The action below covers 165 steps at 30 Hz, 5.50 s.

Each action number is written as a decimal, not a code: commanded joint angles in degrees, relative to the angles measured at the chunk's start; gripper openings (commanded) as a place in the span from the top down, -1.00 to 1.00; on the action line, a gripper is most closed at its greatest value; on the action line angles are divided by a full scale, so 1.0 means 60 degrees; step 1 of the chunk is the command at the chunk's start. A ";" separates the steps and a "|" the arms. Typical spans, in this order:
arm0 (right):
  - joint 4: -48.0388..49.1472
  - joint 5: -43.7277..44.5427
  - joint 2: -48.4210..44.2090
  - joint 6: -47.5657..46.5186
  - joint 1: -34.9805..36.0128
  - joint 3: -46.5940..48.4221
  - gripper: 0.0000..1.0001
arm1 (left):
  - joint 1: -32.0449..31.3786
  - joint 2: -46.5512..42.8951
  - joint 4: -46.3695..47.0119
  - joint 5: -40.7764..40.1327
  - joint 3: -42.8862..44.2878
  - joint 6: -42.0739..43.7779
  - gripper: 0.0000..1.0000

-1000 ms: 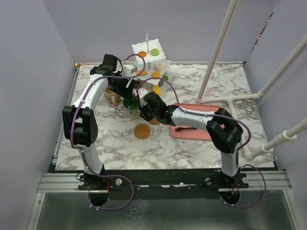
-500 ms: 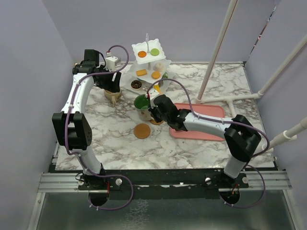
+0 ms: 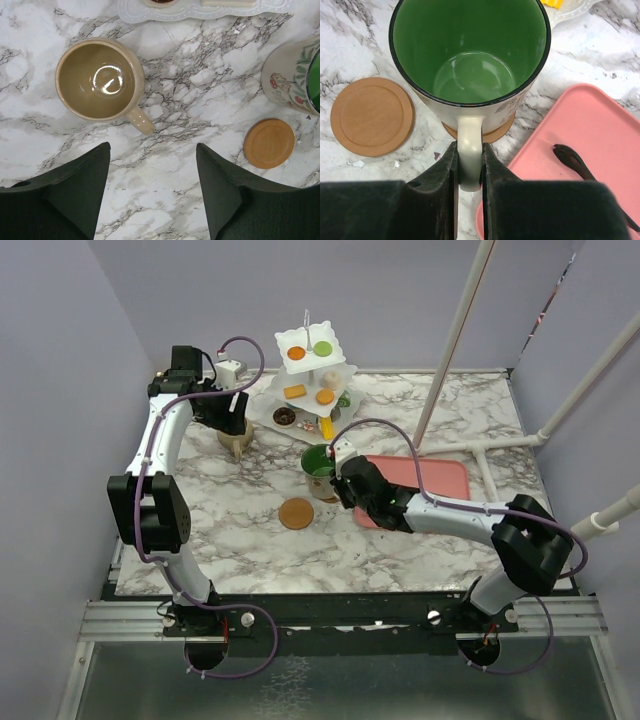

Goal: Serve the afternoon tea

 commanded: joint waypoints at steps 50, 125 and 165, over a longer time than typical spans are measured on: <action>0.3441 0.1932 -0.2339 0.1422 0.0168 -0.3232 0.99 | 0.0520 0.1812 0.0489 -0.1250 0.1214 0.0309 -0.37; -0.3114 -0.1229 0.0280 0.1495 0.0051 0.1371 0.99 | 0.0556 0.0429 0.0450 -0.1034 0.0269 0.0913 -0.37; 0.0109 0.0205 -0.1332 0.3241 0.1123 -0.2608 0.99 | 0.0554 0.0162 0.0381 -0.1078 0.0589 0.0874 -0.38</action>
